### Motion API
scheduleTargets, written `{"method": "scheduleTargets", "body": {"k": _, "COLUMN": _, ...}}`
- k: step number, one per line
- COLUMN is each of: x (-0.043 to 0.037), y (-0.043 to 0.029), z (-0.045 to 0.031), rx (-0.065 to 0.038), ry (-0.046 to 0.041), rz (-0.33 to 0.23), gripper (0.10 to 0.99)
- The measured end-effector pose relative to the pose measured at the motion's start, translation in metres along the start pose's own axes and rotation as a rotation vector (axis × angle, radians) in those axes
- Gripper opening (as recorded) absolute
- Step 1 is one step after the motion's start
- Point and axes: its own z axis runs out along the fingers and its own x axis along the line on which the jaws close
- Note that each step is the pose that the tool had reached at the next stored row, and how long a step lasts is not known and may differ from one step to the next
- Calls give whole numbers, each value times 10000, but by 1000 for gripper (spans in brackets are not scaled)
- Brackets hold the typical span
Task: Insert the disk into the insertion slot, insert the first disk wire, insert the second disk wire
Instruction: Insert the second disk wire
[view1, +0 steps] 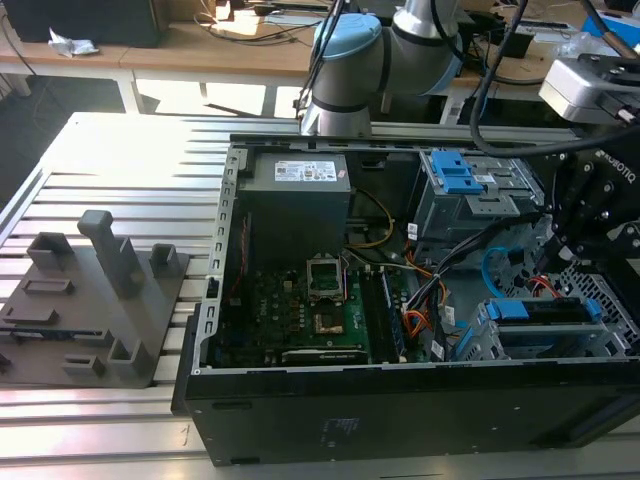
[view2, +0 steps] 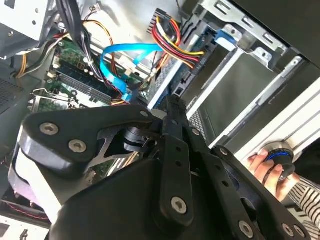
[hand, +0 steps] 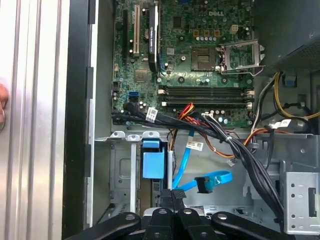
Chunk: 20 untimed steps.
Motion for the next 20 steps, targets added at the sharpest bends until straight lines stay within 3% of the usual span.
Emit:
{"method": "scheduleTargets", "body": {"k": 9, "x": -282, "y": 5, "z": -8, "rx": 20, "ry": 36, "rz": -524, "gripper": 106}}
{"method": "scheduleTargets", "body": {"k": 20, "x": -308, "y": 139, "z": 13, "rx": 54, "ry": 96, "rz": -1422, "gripper": 106}}
